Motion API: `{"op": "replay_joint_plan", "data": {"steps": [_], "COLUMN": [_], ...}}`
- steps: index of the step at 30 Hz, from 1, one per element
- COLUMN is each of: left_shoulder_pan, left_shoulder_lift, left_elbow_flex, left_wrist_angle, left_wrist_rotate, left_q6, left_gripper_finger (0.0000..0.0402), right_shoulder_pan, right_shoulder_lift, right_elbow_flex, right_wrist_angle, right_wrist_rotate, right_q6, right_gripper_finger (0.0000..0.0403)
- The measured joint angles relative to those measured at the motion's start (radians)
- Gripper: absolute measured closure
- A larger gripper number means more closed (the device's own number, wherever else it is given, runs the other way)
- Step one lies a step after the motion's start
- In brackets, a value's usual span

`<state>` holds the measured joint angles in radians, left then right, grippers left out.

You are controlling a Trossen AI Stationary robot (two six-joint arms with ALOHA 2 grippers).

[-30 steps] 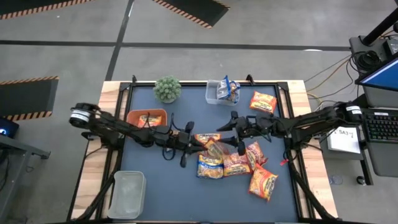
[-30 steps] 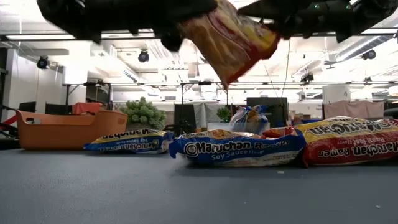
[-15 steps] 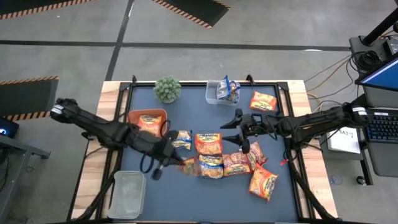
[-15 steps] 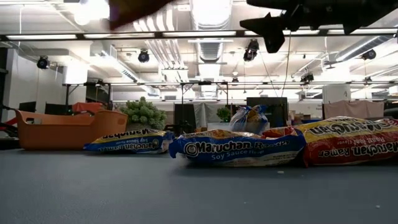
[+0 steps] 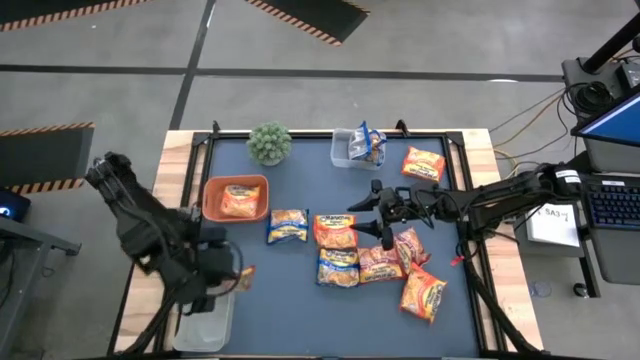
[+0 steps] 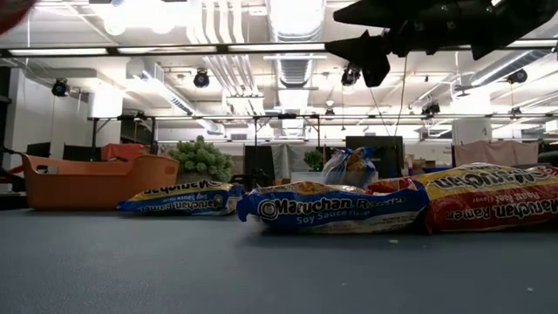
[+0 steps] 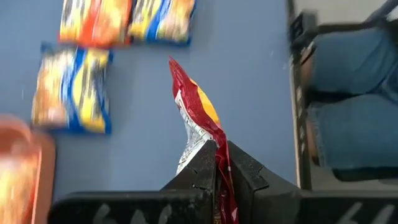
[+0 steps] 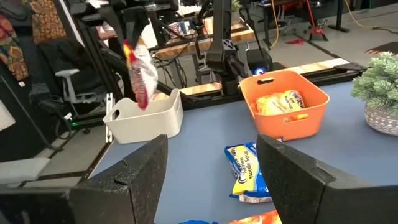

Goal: Sort Maruchan noodles
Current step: Put the red noodle pack into the gray bin

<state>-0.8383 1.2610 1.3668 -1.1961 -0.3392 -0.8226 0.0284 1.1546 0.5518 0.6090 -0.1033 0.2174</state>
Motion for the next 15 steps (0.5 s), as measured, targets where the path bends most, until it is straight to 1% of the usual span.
{"op": "replay_joint_plan", "data": {"steps": [3, 6, 9, 15], "left_shoulder_pan": [-0.081, -0.15, -0.195, -0.281], "left_shoulder_lift": [-0.001, -0.001, -0.001, 0.0], "left_elbow_flex": [-0.015, -0.044, -0.088, -0.195], "left_wrist_angle": [-0.069, -0.091, -0.094, -0.093], "left_wrist_rotate": [-0.055, -0.096, -0.104, -0.088], "left_q6": [-0.117, -0.182, -0.226, -0.328], "left_gripper_finger": [0.0401, 0.0401, 0.0401, 0.0401], "right_shoulder_pan": [0.0, 0.0, 0.0, 0.0], "right_shoulder_lift": [0.009, 0.009, 0.006, 0.006], "right_elbow_flex": [0.0, 0.0, 0.0, 0.0], "right_wrist_angle": [0.009, 0.012, 0.012, 0.011], "right_wrist_rotate": [0.0, 0.0, 0.0, 0.0], "right_q6": [0.0, 0.0, 0.0, 0.0], "right_gripper_finger": [0.017, 0.0169, 0.0166, 0.0166]}}
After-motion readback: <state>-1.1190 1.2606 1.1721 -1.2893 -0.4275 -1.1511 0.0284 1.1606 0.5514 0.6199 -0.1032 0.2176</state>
